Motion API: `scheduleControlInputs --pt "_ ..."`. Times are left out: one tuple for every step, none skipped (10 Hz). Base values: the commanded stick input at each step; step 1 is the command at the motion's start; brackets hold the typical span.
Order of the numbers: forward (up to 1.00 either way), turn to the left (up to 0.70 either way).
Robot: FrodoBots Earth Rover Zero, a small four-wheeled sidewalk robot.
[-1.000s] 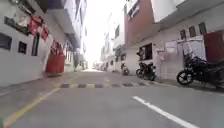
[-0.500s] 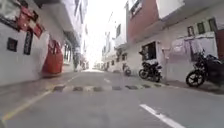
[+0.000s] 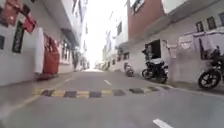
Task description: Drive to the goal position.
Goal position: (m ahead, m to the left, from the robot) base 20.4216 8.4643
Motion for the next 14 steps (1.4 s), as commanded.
scheduleControlInputs --pt "1.0 -0.4" --pt "1.0 -0.4" --pt "1.0 -0.4" --pt "1.0 -0.4" --pt "1.0 0.0" --pt "1.0 0.0" --pt "1.0 0.0" --pt "1.0 0.0" --pt "1.0 0.0" --pt "1.0 0.0" --pt "1.0 0.4" --pt "1.0 0.4" --pt "1.0 0.4" --pt "1.0 0.4"
